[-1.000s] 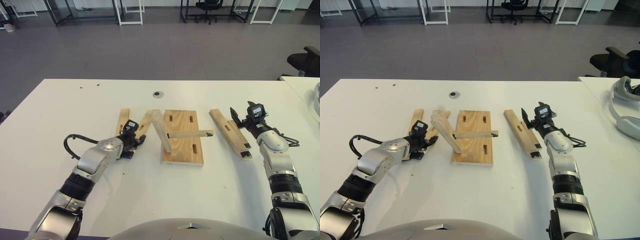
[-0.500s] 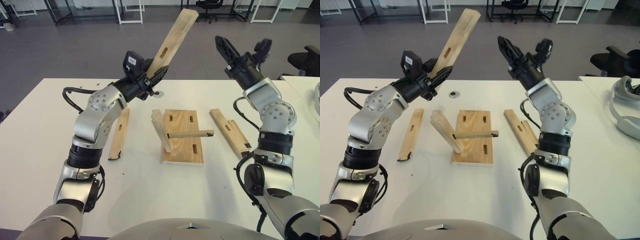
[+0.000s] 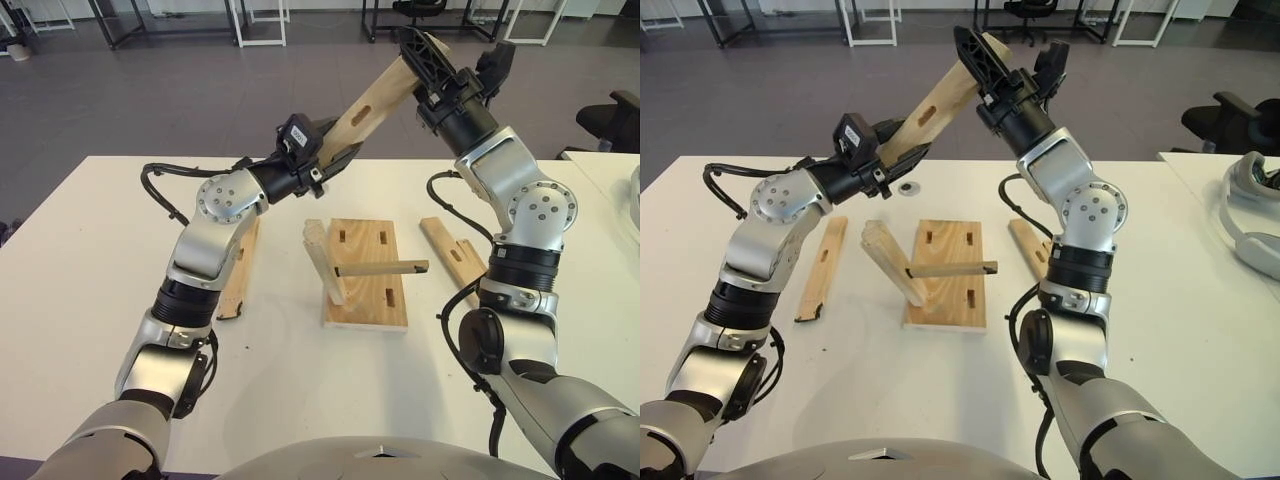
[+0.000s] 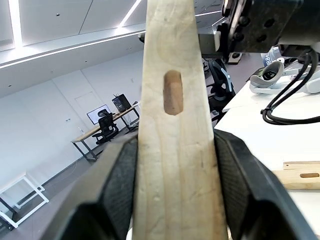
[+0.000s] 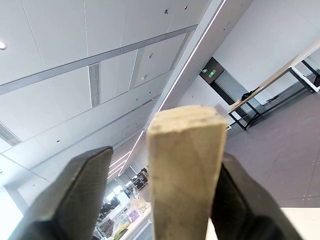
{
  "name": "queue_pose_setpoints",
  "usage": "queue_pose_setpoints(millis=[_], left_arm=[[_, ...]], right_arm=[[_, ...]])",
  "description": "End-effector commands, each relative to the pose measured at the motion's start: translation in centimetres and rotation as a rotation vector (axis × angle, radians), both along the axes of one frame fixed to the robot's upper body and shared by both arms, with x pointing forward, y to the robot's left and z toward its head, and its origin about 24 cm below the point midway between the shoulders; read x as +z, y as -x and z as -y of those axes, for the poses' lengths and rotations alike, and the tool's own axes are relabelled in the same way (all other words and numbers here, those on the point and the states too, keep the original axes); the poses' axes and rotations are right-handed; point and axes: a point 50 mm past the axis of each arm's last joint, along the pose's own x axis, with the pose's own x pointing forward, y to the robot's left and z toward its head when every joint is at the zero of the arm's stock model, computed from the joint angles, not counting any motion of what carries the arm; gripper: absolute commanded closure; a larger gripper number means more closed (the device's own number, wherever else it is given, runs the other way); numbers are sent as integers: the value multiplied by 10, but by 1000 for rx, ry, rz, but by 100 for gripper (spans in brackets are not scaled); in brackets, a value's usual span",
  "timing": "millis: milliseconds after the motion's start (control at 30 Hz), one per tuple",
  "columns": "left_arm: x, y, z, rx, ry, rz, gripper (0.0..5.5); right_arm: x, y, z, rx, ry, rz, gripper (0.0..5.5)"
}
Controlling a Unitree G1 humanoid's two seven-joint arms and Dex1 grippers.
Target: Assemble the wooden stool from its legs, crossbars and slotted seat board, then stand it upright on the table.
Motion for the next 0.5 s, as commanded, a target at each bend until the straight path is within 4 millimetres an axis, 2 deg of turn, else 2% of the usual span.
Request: queue_pose_setpoints(millis=[33, 267, 433, 500], left_arm=[[5, -1, -1, 0, -29, 44, 341], [3, 0, 0, -11, -59, 67, 341], [3, -4, -1, 10, -61, 65, 341], [1, -6, -2, 28, -52, 43, 298]], right_arm=[[-3, -1, -1, -5, 31, -18, 324], [-5, 0, -1, -7, 32, -24, 446], [-11, -1, 4, -62, 47, -33, 448], [-17, -5, 20, -190, 73, -42, 449]])
